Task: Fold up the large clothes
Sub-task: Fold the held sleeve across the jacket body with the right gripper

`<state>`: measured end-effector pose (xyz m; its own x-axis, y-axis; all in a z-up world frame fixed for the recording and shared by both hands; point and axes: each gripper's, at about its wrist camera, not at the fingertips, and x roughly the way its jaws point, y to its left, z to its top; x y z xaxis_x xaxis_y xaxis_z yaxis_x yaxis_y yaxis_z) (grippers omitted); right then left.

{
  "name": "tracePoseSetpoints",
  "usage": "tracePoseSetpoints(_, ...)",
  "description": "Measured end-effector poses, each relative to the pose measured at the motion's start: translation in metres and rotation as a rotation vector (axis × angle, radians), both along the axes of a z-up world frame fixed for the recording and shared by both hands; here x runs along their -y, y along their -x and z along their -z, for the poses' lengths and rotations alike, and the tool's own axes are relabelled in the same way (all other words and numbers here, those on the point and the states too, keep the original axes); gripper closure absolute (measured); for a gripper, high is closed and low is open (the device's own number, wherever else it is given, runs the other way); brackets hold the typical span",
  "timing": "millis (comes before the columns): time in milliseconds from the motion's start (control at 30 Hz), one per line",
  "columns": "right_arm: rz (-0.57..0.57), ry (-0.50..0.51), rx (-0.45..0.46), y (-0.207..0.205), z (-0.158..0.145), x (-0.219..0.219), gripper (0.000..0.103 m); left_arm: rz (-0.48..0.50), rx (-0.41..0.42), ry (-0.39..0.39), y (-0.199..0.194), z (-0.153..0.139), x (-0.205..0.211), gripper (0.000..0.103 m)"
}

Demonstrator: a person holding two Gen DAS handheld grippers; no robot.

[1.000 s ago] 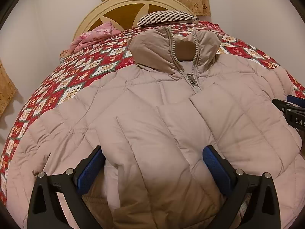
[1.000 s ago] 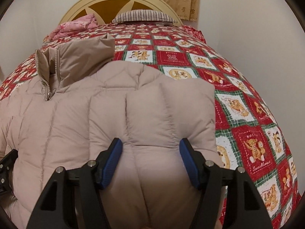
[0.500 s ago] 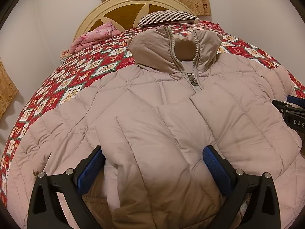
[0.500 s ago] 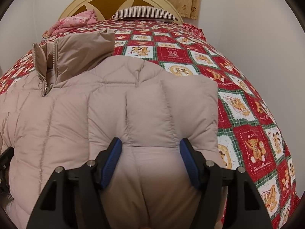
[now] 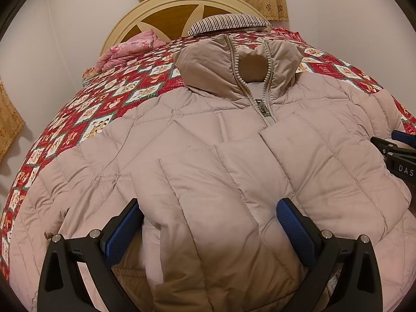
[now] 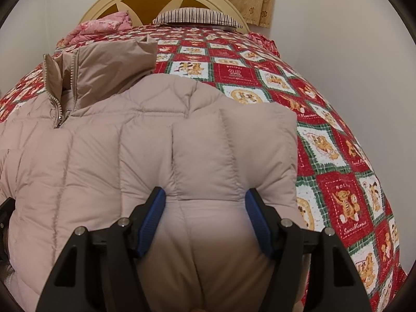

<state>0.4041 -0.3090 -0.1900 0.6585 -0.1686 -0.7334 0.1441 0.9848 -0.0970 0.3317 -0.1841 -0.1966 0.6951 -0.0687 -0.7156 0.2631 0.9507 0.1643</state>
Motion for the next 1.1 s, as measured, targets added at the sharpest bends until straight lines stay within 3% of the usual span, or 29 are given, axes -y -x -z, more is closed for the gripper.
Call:
tracePoseSetpoints(267, 0.003, 0.007, -0.003, -0.001, 0.0, -0.001, 0.035, -0.001, -0.01, 0.011, -0.002, 0.002, -0.002, 0.001)
tracePoseSetpoints(533, 0.008, 0.017, -0.007, -0.001, 0.001, -0.002, 0.034, 0.002, -0.074, 0.047, -0.01, 0.005, -0.005, 0.001)
tracePoseSetpoints(600, 0.008, 0.013, -0.006, -0.002, 0.001, -0.002, 0.034, 0.017, -0.085, 0.042, -0.007, -0.002, -0.008, 0.001)
tracePoseSetpoints(667, 0.009, 0.013, -0.005, -0.002, 0.001, -0.001, 0.034, 0.022, -0.042, 0.012, 0.005, -0.019, -0.019, 0.001)
tracePoseSetpoints(700, 0.009, 0.012, -0.004, -0.002, 0.001, -0.001, 0.034, -0.004, 0.002, -0.004, 0.017, -0.033, -0.032, 0.001)
tracePoseSetpoints(800, 0.014, 0.011, -0.004, -0.001, 0.001, -0.001, 0.034, -0.028, 0.074, 0.049, 0.051, -0.067, -0.083, 0.001)
tracePoseSetpoints(900, 0.014, 0.011, -0.004, -0.001, 0.0, -0.001, 0.033, -0.136, 0.15, 0.048, 0.088, -0.089, -0.154, 0.001)
tracePoseSetpoints(1000, 0.003, -0.015, -0.003, 0.003, -0.006, 0.002, 0.027, -0.286, 0.21, 0.048, 0.122, -0.093, -0.233, 0.001)
tracePoseSetpoints(1100, 0.004, -0.006, 0.027, 0.019, -0.025, -0.001, 0.016, -0.46, 0.212, 0.048, 0.151, -0.077, -0.321, 0.001)
